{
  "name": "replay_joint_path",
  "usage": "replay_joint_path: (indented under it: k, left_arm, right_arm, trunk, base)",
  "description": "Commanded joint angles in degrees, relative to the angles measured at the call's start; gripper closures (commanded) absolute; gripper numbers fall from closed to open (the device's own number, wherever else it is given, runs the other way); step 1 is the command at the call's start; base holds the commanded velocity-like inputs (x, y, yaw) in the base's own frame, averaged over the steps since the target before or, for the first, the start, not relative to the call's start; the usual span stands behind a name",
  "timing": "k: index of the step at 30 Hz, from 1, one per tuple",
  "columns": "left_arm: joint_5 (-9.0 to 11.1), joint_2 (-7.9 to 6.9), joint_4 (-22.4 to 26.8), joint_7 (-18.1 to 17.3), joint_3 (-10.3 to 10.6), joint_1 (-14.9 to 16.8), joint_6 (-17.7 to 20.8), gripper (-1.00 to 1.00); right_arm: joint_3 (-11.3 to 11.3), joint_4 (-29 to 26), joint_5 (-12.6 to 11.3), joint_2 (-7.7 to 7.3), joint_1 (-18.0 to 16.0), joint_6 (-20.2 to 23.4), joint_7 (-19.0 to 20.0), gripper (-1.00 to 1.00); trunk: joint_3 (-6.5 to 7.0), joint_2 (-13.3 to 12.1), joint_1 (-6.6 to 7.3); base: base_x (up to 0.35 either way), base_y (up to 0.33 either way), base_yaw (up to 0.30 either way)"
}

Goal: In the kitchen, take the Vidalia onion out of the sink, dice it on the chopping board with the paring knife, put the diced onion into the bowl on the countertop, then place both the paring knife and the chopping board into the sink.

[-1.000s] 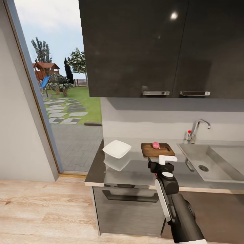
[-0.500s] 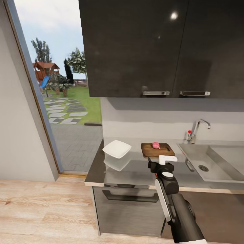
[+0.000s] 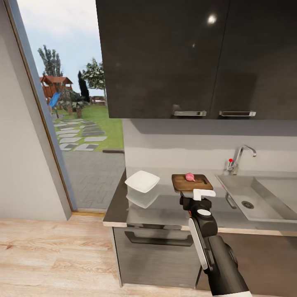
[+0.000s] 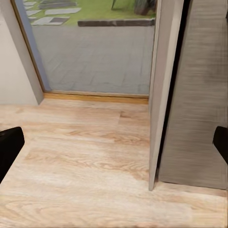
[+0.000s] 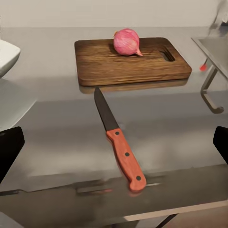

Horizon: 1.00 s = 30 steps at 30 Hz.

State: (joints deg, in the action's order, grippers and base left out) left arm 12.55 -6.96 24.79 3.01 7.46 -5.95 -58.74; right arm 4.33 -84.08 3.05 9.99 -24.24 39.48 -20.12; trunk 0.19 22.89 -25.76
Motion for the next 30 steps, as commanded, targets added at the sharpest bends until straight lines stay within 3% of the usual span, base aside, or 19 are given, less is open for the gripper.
replay_joint_path:
  k: [1, 30]
  left_arm:
    - [0.41, -0.07, -0.22, 0.32, 0.48, -0.03, -0.07, -1.0]
    - [0.55, -0.01, -4.12, 0.28, 0.54, -0.03, -0.15, -1.0]
  right_arm:
    - [0.07, -0.04, 0.32, 0.0, -0.02, 0.42, -0.1, -1.0]
    - [-0.09, -0.04, 0.65, 0.0, -0.02, 0.42, -0.1, -1.0]
  trunk:
    - [-0.01, 0.03, -0.02]
    - [-0.01, 0.03, -0.02]
  base:
    - [0.0, 0.0, 0.0]
    - [0.0, 0.0, 0.0]
